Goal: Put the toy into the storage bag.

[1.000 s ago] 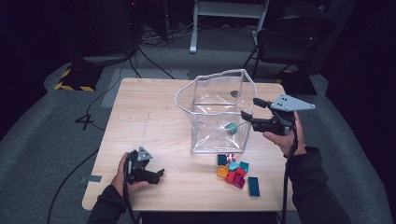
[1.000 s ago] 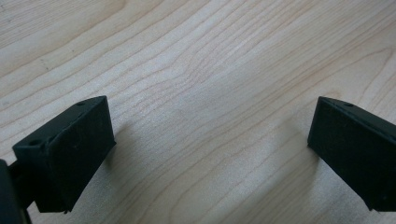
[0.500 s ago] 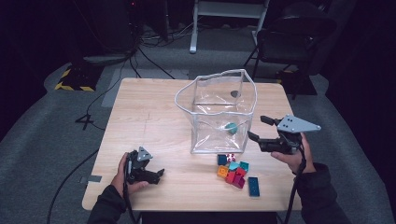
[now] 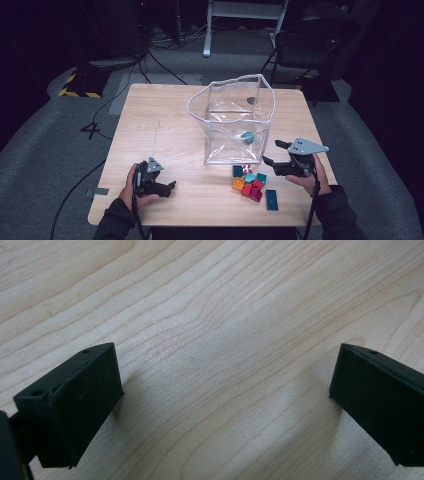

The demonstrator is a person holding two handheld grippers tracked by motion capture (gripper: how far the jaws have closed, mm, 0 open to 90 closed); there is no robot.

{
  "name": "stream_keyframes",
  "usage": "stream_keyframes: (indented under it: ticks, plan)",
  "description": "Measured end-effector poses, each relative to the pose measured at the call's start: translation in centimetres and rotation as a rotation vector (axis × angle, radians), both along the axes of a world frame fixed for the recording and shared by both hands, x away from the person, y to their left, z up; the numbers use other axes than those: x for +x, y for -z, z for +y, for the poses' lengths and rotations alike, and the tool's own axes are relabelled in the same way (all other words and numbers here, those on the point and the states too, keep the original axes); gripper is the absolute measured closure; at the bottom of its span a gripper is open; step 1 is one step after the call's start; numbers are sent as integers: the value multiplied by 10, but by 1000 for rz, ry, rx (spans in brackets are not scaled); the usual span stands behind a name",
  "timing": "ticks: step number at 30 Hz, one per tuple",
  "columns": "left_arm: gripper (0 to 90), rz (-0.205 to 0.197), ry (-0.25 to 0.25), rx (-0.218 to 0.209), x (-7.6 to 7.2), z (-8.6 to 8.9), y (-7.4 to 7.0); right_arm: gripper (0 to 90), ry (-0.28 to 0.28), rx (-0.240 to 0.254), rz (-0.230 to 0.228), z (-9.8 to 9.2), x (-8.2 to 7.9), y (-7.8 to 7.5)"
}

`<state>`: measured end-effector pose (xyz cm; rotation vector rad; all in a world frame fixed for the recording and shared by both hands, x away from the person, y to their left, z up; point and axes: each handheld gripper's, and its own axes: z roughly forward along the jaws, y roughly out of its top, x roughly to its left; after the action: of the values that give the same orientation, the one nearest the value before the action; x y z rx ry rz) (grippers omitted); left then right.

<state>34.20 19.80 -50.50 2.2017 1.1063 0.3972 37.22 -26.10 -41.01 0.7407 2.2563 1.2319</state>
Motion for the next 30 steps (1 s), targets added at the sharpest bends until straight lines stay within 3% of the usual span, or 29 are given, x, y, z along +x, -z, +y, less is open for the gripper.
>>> stream_keyframes:
  ticks: [8, 17, 24, 30]
  plan:
    - [6, 2, 1, 1, 0, 0, 0, 256, -43, -52, 68, 2, -4, 28]
    - [6, 2, 1, 1, 0, 0, 0, 279, -109, -119, 114, -2, -12, 54]
    - [6, 2, 1, 0, 0, 0, 0, 311, -140, -99, 128, -12, -17, 64]
    - [5, -1, -1, 0, 0, 0, 0, 336, -134, -109, 145, -19, -16, 71]
